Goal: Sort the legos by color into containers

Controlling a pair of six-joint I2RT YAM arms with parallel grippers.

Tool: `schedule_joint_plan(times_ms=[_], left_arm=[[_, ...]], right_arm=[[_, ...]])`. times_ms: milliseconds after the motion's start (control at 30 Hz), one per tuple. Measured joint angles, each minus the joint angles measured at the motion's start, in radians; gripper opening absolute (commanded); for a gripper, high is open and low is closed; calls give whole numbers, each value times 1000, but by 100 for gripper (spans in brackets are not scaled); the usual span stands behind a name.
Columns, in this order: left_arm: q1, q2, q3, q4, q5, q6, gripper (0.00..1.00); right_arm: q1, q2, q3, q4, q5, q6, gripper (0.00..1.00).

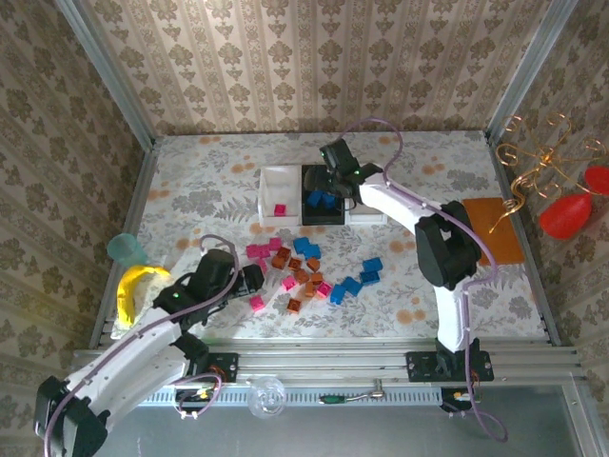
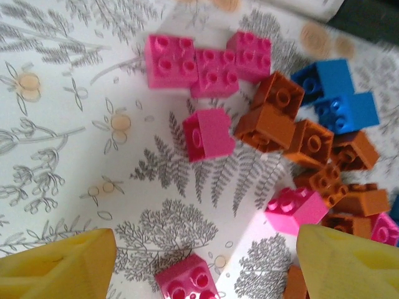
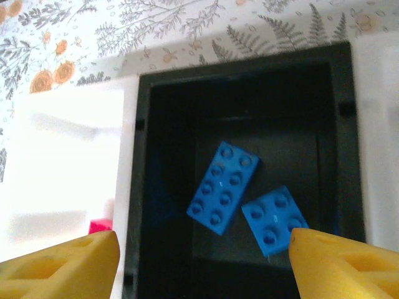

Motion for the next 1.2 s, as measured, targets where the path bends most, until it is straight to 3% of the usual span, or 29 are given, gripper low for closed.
schedule_joint_plan(times_ms=[167, 467, 800, 1200], left_arm=[[-122, 106, -2, -11, -30, -34, 78], [-189, 215, -17, -11, -82, -79, 69], [-248, 336, -20, 5, -139, -102, 57], [-253, 350, -14, -15, -179, -98, 32]], right_arm=[[5, -165, -197, 45, -10, 3, 74], [10, -317, -434, 119, -33, 27, 74], [10, -392, -492, 154, -34, 34, 74], [10, -417, -550, 172, -33, 49, 74]])
